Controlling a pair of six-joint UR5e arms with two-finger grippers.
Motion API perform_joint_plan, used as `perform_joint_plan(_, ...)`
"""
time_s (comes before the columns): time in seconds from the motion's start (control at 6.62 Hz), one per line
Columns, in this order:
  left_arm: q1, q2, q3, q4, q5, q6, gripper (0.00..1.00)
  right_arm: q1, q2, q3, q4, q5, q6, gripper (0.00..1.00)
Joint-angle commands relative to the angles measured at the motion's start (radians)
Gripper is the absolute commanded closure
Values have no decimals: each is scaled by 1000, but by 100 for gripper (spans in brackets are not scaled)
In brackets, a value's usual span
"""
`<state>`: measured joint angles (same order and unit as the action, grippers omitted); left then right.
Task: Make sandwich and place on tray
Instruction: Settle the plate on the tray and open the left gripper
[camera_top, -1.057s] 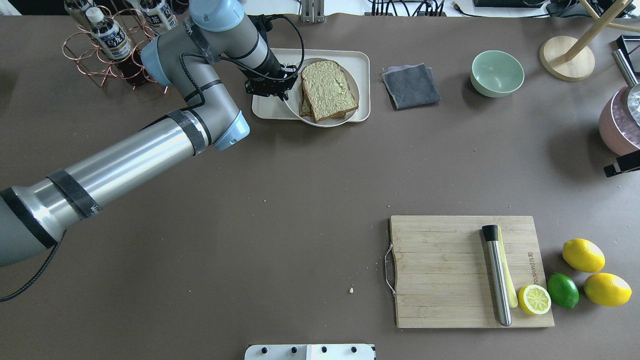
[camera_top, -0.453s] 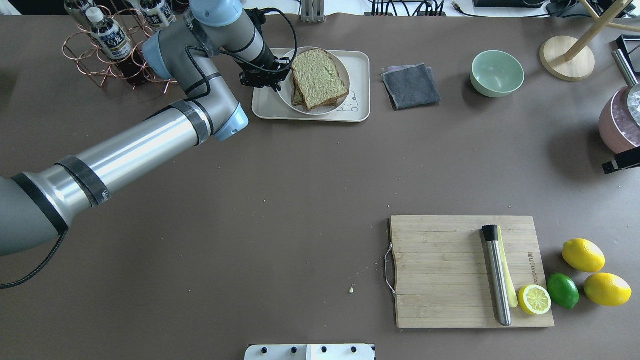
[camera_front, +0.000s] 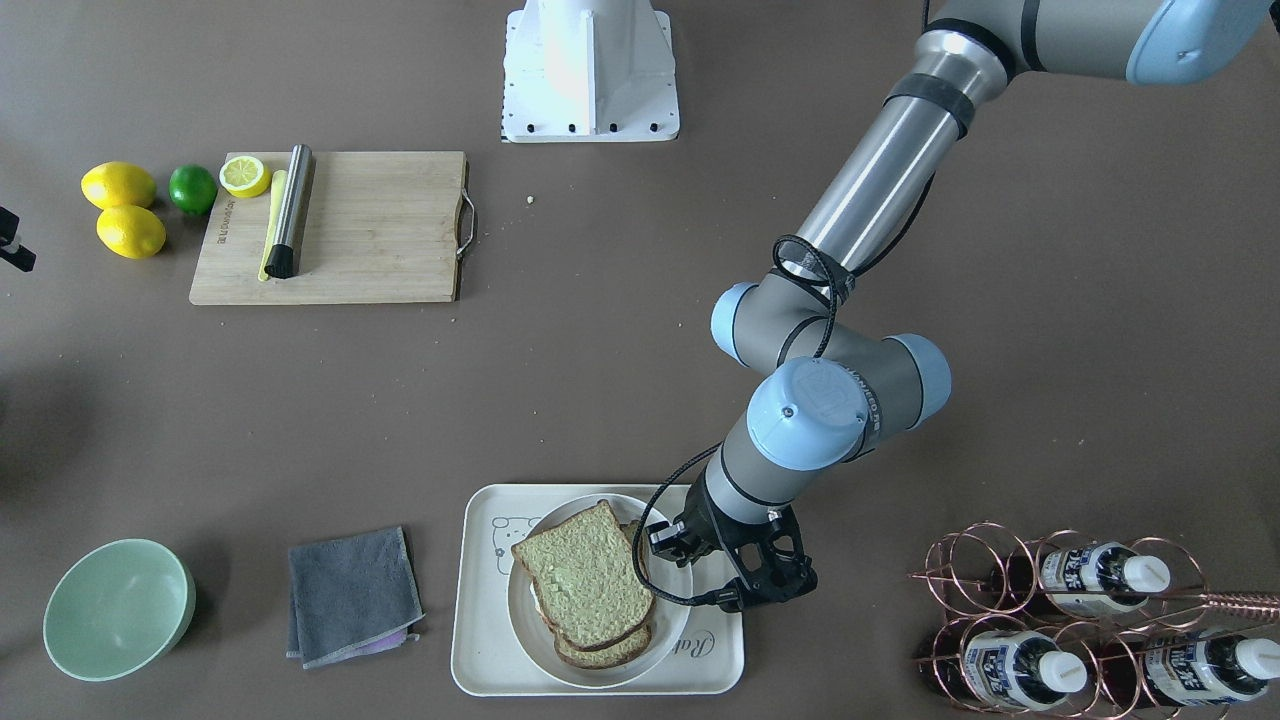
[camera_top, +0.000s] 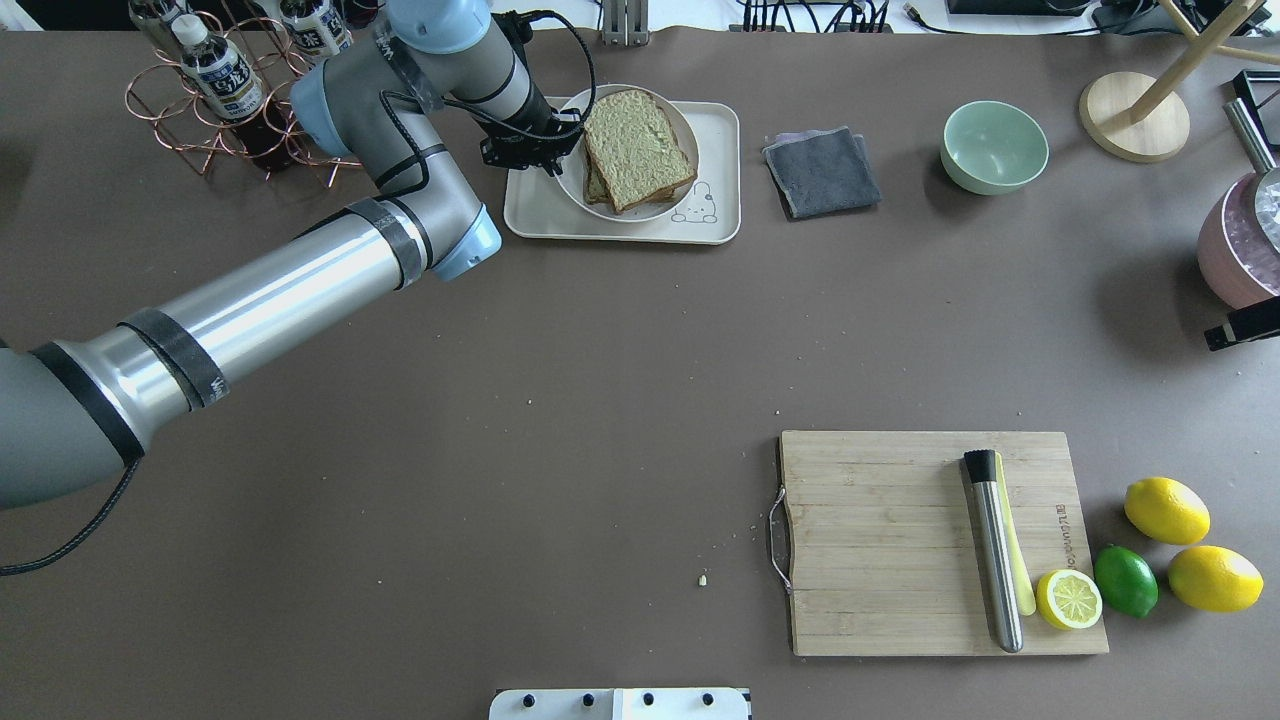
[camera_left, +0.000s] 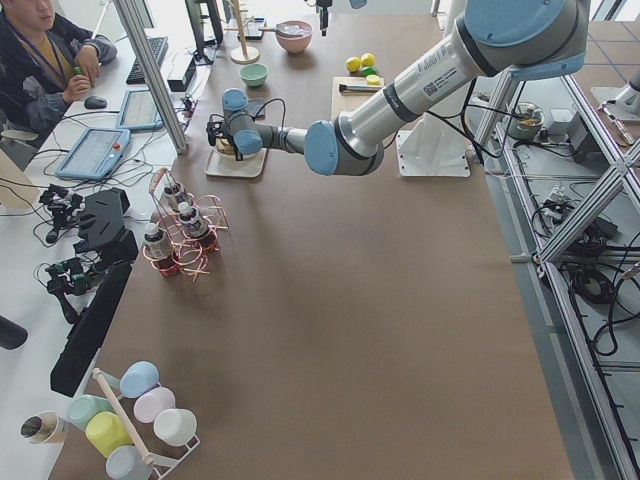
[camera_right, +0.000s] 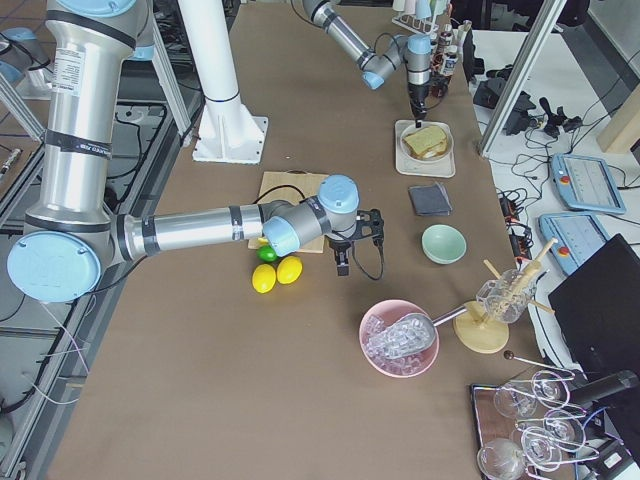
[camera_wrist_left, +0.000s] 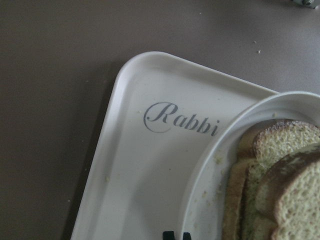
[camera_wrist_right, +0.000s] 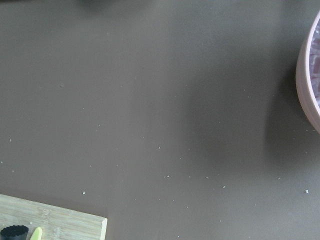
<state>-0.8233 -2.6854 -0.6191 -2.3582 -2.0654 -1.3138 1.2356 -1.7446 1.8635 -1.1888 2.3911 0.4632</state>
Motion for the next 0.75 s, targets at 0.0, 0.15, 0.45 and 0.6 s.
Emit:
perform_joint_plan(0.0, 1, 1, 10, -6, 17, 1, 44, -10, 3, -6, 0, -6, 0, 0)
perform_joint_plan(0.15, 0, 1, 10, -7, 17, 1, 35, -10, 3, -6, 0, -7, 0, 0)
perform_joint_plan(0.45, -13, 5, -13, -4, 1, 1, 29, -18, 7, -4, 0, -7, 2, 0)
perform_joint_plan(0.6, -20, 94, -157, 37, -5, 13, 28, -24, 7, -3, 0, -9, 5, 0)
